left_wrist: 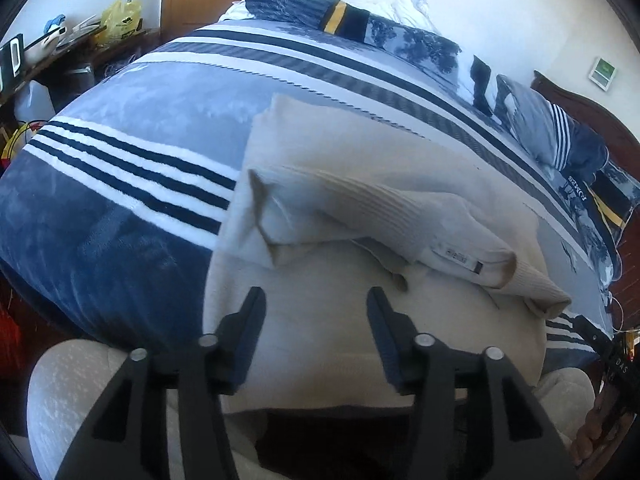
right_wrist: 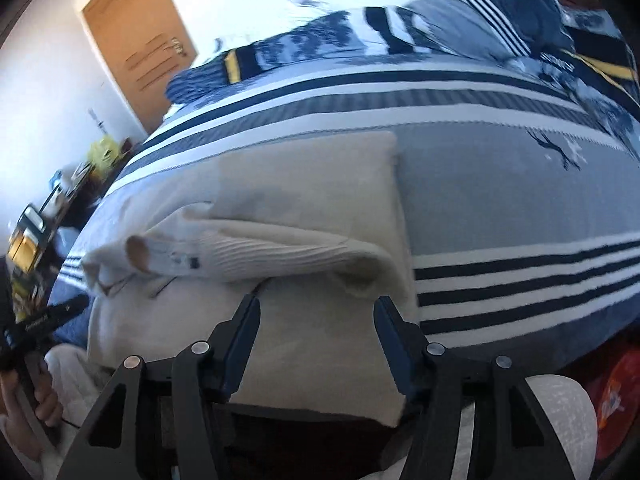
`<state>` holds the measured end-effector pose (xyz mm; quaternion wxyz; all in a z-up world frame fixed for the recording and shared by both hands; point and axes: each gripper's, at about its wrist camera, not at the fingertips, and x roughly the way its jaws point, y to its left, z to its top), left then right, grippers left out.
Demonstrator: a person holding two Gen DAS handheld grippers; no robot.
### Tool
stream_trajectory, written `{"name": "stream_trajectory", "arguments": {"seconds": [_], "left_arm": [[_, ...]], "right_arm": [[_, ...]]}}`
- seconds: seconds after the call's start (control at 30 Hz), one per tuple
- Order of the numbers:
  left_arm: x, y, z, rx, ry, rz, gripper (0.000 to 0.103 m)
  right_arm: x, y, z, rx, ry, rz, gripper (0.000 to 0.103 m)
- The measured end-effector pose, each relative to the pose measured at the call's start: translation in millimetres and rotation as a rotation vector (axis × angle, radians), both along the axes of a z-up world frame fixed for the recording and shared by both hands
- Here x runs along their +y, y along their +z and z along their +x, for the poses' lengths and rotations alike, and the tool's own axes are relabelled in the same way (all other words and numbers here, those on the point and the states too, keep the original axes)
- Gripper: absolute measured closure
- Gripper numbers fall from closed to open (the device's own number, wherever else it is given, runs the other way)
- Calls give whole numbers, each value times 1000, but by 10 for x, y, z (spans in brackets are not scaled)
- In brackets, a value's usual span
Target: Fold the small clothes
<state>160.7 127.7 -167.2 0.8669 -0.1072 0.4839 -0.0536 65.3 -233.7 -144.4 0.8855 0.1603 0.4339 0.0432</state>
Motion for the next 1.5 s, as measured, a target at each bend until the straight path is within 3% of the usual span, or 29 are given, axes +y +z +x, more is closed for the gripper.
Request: {"name": "stream_trajectory", "arguments": {"seconds": [0.43,0.67,1.13,1.2,1.4,1.5], "left_arm": [[-159,24,-138,7,-16,23,49],[-264,87,-176,22,17,91,47],[-600,242,-227,-12,-55,189,43],[-553,232,-183,17,-41,142,41],[-168,188,217,104,89,-106,40],[62,140,486,161,172,-278,40]], "right_arm": [[51,4,-58,7,-5,19,39],[-16,-24,-62,19,-28,50,38],[-90,-103,-39,77,-47,176,36],[-104,-123,-38,91,-47,223,36],[-202,-231,102,148,-85,414,35],[-259,-319,262,175,-111,535,33]]}}
